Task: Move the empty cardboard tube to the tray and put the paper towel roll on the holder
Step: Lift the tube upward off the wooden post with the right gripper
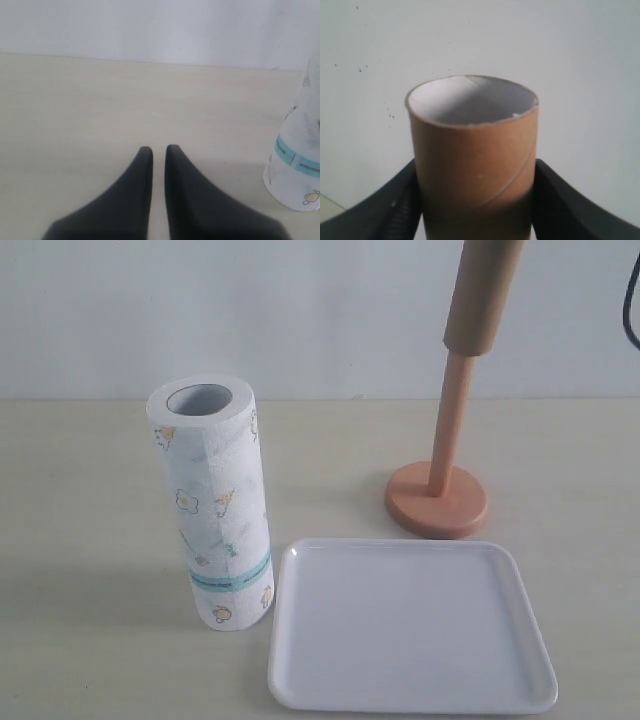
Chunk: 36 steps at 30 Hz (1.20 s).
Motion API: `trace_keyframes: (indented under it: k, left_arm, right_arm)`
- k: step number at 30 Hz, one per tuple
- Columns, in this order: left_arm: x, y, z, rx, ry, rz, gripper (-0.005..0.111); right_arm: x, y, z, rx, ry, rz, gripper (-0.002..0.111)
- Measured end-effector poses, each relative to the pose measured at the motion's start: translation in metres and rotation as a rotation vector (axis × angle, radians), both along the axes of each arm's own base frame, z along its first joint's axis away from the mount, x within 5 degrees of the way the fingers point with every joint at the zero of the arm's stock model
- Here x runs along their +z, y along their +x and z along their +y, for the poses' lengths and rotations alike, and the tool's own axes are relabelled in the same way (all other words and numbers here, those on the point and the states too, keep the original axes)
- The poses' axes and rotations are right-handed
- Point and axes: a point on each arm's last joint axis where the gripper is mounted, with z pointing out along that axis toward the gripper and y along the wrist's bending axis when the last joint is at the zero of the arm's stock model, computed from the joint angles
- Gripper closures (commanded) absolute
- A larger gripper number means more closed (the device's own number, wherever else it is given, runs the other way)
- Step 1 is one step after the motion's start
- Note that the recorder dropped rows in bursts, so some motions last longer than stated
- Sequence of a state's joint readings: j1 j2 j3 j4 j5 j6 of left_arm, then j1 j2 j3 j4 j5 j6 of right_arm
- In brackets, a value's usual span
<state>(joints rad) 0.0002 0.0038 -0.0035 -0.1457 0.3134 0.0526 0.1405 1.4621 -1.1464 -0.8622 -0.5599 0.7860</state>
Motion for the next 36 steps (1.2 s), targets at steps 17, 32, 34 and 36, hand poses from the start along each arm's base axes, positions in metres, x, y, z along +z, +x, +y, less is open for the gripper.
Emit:
trace_keyframes:
  k: [17,32,34,36]
  left_arm:
    - [0.0,0.0,0.0,0.0,0.0,0.0,0.098]
    - [0.0,0.0,0.0,0.0,0.0,0.0,0.098]
    - [0.0,0.0,0.0,0.0,0.0,0.0,0.098]
    - [0.0,0.0,0.0,0.0,0.0,0.0,0.098]
  right_arm:
    - [0.082,-0.019,-0.002,0.001,-0.001,-0.056,0.108]
    - [0.156,-0.105,-0.017,-0.052,-0.047,-0.283,0.108]
    - [0.162,-0.119,-0.019,-0.053,-0.051,-0.296,0.108]
    - [0.166,-0.132,-0.021,-0.054,-0.051,-0.296,0.108]
